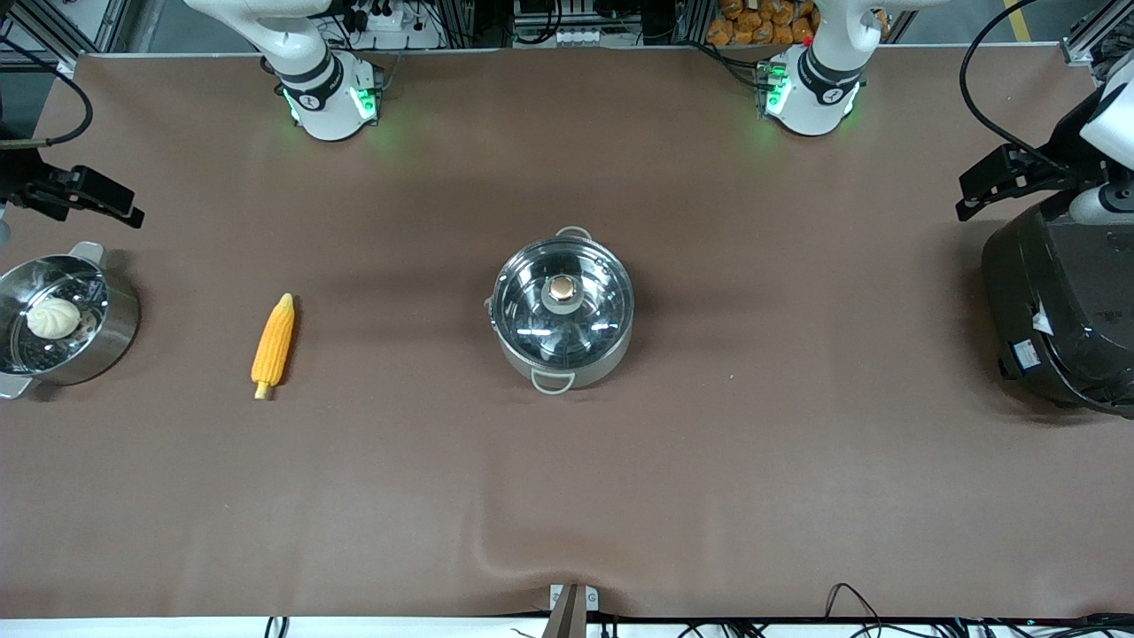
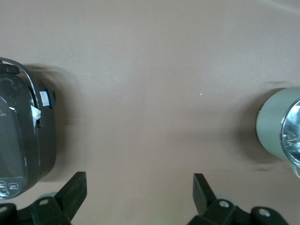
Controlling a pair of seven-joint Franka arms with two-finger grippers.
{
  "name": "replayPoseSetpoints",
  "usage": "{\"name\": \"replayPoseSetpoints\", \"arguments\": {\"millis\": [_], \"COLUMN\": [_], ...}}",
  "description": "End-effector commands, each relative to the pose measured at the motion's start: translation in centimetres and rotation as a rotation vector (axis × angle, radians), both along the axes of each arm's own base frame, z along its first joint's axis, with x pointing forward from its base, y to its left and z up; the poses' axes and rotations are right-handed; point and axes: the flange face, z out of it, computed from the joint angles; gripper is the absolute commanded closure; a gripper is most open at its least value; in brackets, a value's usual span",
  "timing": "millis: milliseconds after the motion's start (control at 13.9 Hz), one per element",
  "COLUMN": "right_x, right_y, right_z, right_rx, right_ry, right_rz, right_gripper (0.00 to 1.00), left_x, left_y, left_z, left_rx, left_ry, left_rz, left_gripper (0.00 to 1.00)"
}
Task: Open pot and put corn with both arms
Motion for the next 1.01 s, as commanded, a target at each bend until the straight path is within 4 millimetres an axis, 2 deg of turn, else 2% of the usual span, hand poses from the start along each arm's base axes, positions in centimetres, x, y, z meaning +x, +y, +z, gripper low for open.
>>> {"name": "replayPoseSetpoints", "arguments": {"millis": [0, 216, 288, 360, 432, 504, 576, 648, 792, 864, 936], "right_x": [-0.6, -0.4, -0.3, -0.1, 0.2, 0.6, 0.9, 1.2, 2.8, 4.0, 5.1], "right_y": [-0.4, -1.3, -1.3, -1.3, -1.3, -1.2, -1.2, -1.1, -1.3, -1.3, -1.4], "right_z": [0.8, 0.8, 0.6, 0.1, -0.7, -2.3, -4.5, -6.4, -12.1, -15.1, -17.9], "right_rx": [-0.024, -0.023, -0.023, -0.023, -0.022, -0.022, -0.020, -0.020, -0.015, -0.013, -0.011], "right_ry": [-0.017, -0.036, -0.034, -0.030, -0.031, -0.033, -0.034, -0.028, 0.023, 0.045, 0.071], "right_rz": [0.040, 0.100, 0.100, 0.100, 0.100, 0.103, 0.103, 0.107, 0.106, 0.106, 0.106], "right_gripper": [0.00, 0.00, 0.00, 0.00, 0.00, 0.00, 0.00, 0.00, 0.00, 0.00, 0.00], "left_x": [0.1, 0.4, 0.9, 1.1, 1.4, 1.3, 1.4, 1.3, 1.8, 1.5, 1.2], "left_y": [-0.3, -0.2, -0.5, -1.6, -3.9, -7.4, -9.4, -12.5, -19.3, -23.5, -26.9], "left_z": [0.2, -0.1, -1.0, -1.5, -2.7, -3.7, -4.5, -5.1, -7.1, -8.9, -10.2], "left_rx": [0.030, 0.039, 0.044, 0.046, 0.049, 0.058, 0.070, 0.065, 0.054, 0.061, 0.058], "left_ry": [0.004, 0.009, 0.024, 0.033, 0.051, 0.063, 0.065, 0.057, 0.050, 0.061, 0.057], "left_rz": [-0.029, -0.033, -0.038, -0.056, -0.075, -0.084, -0.034, -0.001, 0.065, 0.117, 0.197], "left_gripper": [0.00, 0.00, 0.00, 0.00, 0.00, 0.00, 0.00, 0.00, 0.00, 0.00, 0.00]}}
